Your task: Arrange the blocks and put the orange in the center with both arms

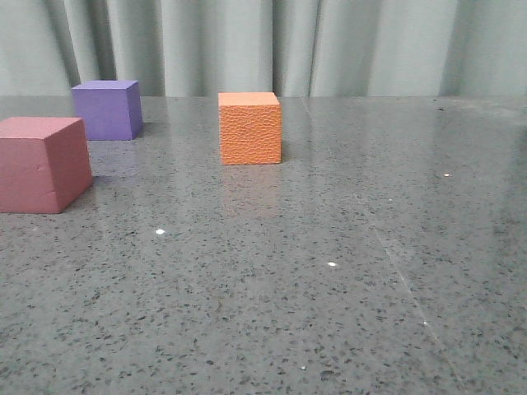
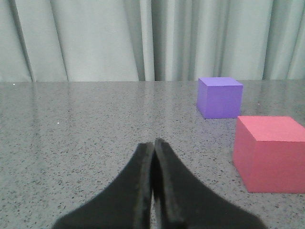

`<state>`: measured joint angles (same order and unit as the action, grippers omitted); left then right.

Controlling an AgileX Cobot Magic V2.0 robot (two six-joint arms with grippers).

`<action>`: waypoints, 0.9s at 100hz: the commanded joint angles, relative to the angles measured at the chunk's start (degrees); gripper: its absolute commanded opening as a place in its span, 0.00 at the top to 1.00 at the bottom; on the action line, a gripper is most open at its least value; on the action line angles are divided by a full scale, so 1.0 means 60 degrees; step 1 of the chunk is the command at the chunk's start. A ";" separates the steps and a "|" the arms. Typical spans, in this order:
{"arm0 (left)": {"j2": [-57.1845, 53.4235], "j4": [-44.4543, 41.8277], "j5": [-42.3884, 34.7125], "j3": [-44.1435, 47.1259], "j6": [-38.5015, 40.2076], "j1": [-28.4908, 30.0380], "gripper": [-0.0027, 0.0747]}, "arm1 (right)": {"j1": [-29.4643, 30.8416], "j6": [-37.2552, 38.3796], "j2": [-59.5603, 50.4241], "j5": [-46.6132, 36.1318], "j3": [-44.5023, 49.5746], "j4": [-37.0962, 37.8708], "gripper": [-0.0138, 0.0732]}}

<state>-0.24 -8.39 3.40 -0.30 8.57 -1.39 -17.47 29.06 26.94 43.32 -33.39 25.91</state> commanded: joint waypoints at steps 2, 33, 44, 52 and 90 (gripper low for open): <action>-0.0311 0.0073 -0.0713 0.0534 0.0073 -0.0060 0.99 | 0.0169 0.0012 -0.0432 -0.0911 -0.0038 0.0379 0.92; -0.0311 0.0073 -0.0713 0.0534 0.0073 -0.0060 0.99 | 0.1111 -0.0276 -0.2681 -0.2686 0.1716 -0.0133 0.92; -0.0311 0.0073 -0.0713 0.0534 0.0073 -0.0060 0.99 | 0.1210 -0.1177 -0.3368 -0.3055 0.2376 -0.1295 0.92; -0.0311 0.0073 -0.0713 0.0534 0.0073 -0.0060 0.99 | 0.1210 -0.2154 -0.3720 -0.3305 0.2868 -0.2187 0.92; -0.0311 0.0073 -0.0713 0.0534 0.0073 -0.0060 0.99 | 0.1458 -0.3103 -0.4634 -0.5548 0.4733 -0.3740 0.92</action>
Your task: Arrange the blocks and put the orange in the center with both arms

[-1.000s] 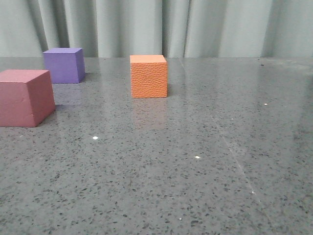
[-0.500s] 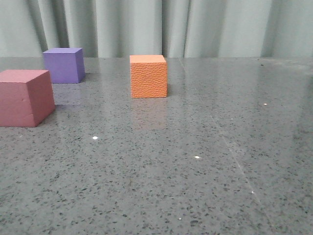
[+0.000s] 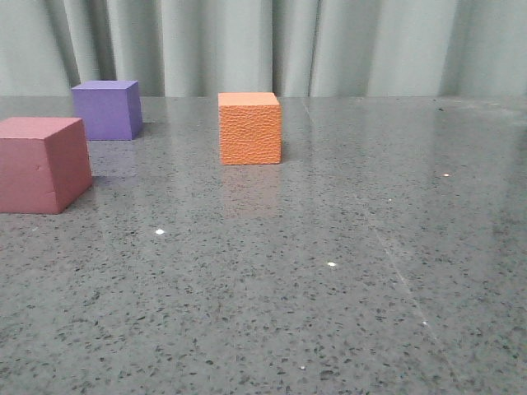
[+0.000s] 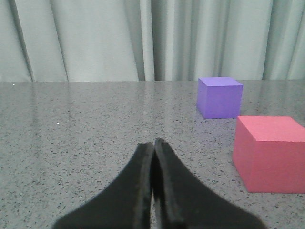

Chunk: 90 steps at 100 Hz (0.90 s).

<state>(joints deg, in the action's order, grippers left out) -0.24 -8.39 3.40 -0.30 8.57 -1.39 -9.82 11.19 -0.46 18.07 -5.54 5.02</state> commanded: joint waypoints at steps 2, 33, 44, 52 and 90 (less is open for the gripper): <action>-0.0311 0.0073 -0.0713 0.0534 0.0073 -0.0060 0.99 | 0.0221 -0.0124 -0.0102 -0.1439 0.0181 -0.0312 0.92; -0.0311 0.0073 -0.0713 0.0534 0.0073 -0.0060 0.99 | 0.0920 -0.0124 -0.0267 -0.1897 0.0892 -0.0837 0.92; -0.0311 0.0073 -0.0713 0.0534 0.0073 -0.0060 0.99 | 0.0935 -0.0124 -0.0267 -0.2119 0.1059 -0.0837 0.92; -0.0311 0.0073 -0.0713 0.0534 0.0073 -0.0060 0.99 | 0.0935 -0.0133 -0.0267 -0.2160 0.1059 -0.0837 0.92; -0.0311 0.0073 -0.0713 0.0534 0.0073 -0.0060 0.99 | 0.0935 -0.0132 -0.0258 -0.2151 0.1059 -0.0837 0.92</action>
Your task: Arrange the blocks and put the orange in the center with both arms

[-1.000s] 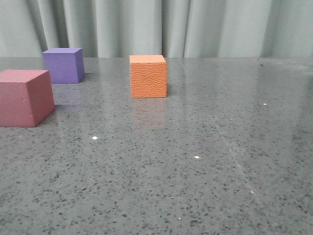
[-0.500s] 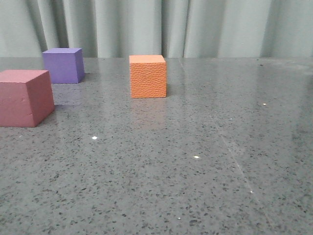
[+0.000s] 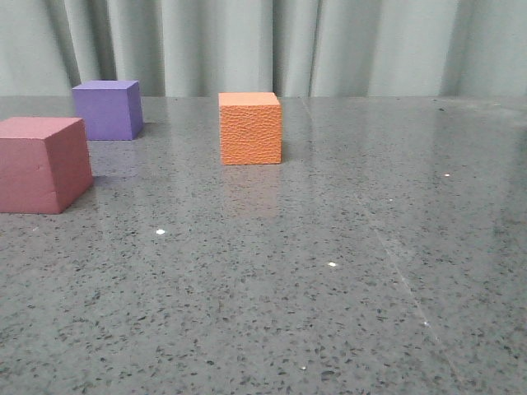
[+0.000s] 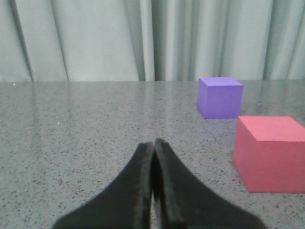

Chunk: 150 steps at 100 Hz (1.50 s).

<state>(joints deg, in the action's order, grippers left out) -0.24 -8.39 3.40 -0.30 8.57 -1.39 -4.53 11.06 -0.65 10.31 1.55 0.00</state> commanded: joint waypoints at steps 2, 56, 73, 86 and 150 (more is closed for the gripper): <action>-0.0311 0.0073 -0.0713 0.0534 0.0073 -0.0060 0.99 | 0.0052 -0.0110 -0.0228 -0.0858 -0.0123 0.0000 0.92; -0.0311 0.0073 -0.0713 0.0534 0.0073 -0.0060 0.99 | 0.0052 -0.0110 -0.0228 -0.0858 -0.0123 0.0000 0.92; -0.0311 0.0073 -0.0713 0.0534 0.0073 -0.0060 0.99 | 0.0052 -0.0110 -0.0228 -0.0858 -0.0123 0.0000 0.92; -0.0311 0.0073 -0.0783 0.0534 0.0073 -0.0060 0.99 | 0.0052 -0.0110 -0.0228 -0.0858 -0.0123 0.0000 0.92; 0.3158 0.2034 0.3865 -0.5018 0.0073 -0.0060 0.99 | 0.0052 -0.0110 -0.0228 -0.0858 -0.0123 0.0000 0.92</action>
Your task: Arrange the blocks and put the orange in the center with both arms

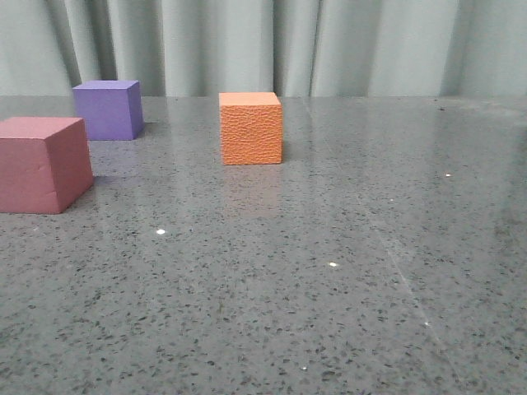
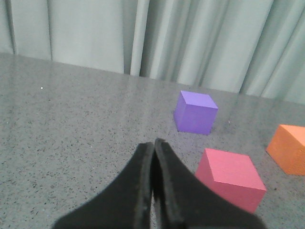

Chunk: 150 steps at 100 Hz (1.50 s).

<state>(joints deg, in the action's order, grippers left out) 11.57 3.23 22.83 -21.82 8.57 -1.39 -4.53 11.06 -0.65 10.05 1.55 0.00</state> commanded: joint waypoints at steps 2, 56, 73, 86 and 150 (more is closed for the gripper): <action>0.1395 0.0098 0.0977 -0.1771 0.0037 -0.0060 0.99 | 0.0052 -0.0110 -0.0228 -0.0815 -0.0123 0.0000 0.92; 0.5340 0.0098 0.2964 -0.5131 -0.0471 -0.0060 0.99 | 0.0052 -0.0110 -0.0228 -0.0815 -0.0123 0.0000 0.92; 0.5544 0.0124 0.3133 -0.5131 -0.0471 -0.0060 0.90 | 0.0052 -0.0110 -0.0228 -0.0815 -0.0123 0.0000 0.92; 0.5544 0.0101 0.3096 -0.5131 -0.0471 -0.0060 0.51 | 0.0052 -0.0110 -0.0228 -0.0815 -0.0123 0.0000 0.92; 0.5907 0.0797 0.3057 -0.5245 -0.0453 -0.0060 0.12 | 0.0052 -0.0110 -0.0228 -0.0815 -0.0123 0.0000 0.92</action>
<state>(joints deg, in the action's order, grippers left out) 45.76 4.86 45.02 -50.74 5.76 -1.39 -4.53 11.06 -0.65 10.05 1.55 0.00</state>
